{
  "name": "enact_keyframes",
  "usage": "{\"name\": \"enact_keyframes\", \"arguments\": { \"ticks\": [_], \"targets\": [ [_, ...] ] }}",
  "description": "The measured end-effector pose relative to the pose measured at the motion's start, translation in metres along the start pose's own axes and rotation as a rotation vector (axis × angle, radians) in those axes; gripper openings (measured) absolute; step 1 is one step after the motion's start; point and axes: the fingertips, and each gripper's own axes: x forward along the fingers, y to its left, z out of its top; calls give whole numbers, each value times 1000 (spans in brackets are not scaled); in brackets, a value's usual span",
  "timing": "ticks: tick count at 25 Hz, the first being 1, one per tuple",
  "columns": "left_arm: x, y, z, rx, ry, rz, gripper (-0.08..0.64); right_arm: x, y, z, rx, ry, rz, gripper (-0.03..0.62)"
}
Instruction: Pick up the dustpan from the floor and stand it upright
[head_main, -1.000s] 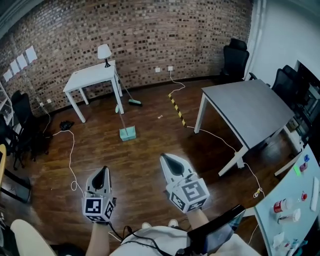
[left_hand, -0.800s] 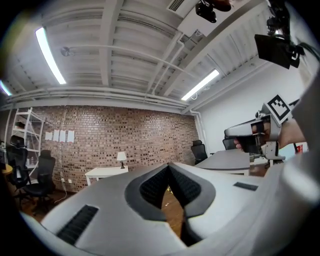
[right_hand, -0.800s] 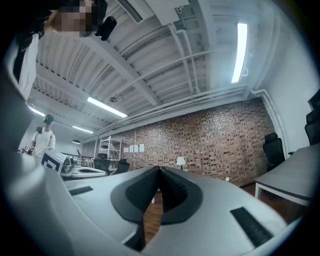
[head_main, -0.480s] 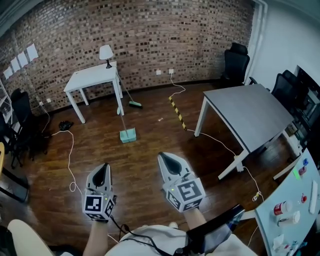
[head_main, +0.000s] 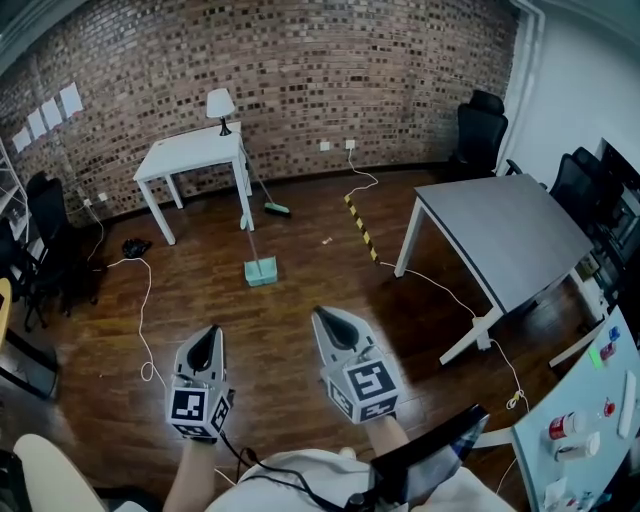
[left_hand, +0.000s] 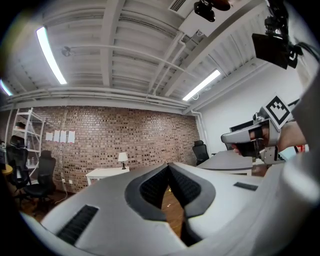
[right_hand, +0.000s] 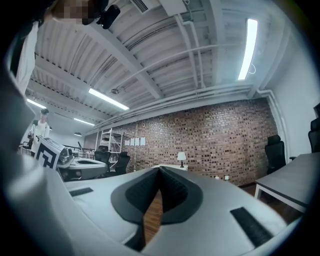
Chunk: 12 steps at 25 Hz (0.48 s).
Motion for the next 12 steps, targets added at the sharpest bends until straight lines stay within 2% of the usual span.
{"name": "enact_keyframes", "arguments": {
  "ticks": [12],
  "targets": [
    [15, 6, -1, -5, 8, -1, -3, 20, -7, 2, 11, 0, 17, -15]
  ]
}}
